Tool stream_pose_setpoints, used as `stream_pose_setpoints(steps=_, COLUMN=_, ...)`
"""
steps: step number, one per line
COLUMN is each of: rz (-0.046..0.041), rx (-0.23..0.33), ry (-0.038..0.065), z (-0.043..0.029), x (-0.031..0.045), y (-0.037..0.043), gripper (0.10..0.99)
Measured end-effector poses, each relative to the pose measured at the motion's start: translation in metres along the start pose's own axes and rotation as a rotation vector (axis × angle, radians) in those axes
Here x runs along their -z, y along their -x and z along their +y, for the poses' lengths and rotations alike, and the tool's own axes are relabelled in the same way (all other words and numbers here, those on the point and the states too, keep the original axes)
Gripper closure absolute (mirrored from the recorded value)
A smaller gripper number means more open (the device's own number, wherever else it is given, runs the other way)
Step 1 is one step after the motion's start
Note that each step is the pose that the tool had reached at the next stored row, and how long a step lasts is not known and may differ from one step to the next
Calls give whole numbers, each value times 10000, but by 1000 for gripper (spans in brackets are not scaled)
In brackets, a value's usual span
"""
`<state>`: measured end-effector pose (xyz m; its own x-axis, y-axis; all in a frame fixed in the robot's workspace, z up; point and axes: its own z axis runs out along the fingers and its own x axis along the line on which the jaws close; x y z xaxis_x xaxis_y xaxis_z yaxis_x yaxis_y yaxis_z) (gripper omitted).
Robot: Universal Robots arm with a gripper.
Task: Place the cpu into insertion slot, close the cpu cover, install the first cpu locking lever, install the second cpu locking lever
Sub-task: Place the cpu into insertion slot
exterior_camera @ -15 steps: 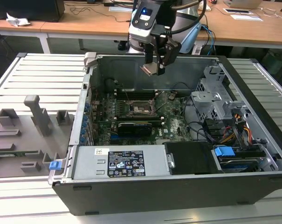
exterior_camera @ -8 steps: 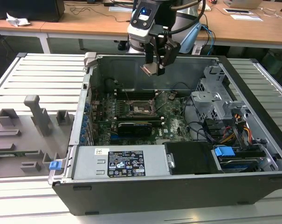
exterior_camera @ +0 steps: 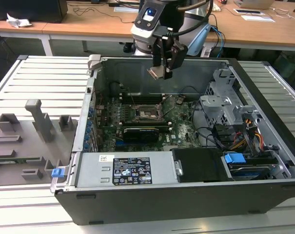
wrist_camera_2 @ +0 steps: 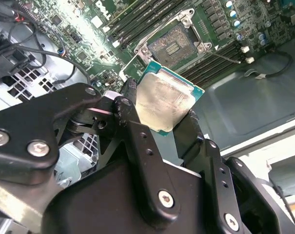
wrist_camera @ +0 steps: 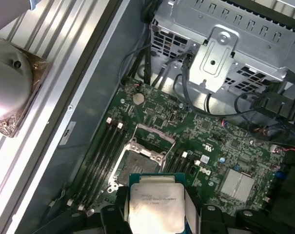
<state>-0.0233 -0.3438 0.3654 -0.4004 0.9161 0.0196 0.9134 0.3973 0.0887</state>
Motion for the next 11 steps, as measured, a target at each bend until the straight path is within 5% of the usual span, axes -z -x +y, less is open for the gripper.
stream_pose_setpoints(steps=11, rz=-95, rx=-1066, ry=21, z=0, x=-3, y=0, gripper=545)
